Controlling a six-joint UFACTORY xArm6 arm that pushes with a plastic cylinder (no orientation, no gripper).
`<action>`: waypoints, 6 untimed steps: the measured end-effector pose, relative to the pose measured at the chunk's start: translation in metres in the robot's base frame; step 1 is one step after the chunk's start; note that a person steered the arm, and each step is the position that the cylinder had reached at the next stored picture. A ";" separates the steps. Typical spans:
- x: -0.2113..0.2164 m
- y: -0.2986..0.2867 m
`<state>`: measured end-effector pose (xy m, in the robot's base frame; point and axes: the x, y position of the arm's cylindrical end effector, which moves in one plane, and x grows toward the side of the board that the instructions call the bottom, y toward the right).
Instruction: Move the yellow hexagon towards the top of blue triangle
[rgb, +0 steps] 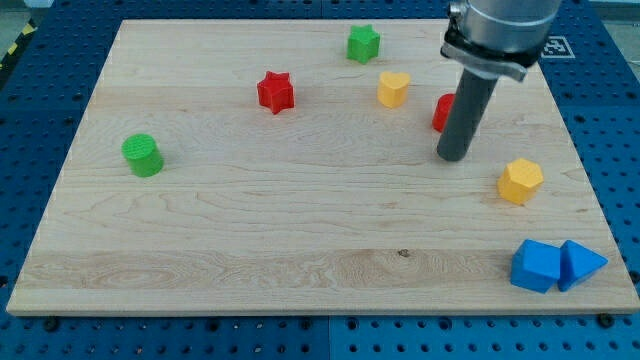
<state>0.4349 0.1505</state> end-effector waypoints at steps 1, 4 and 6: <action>-0.001 0.027; 0.036 0.041; 0.054 0.075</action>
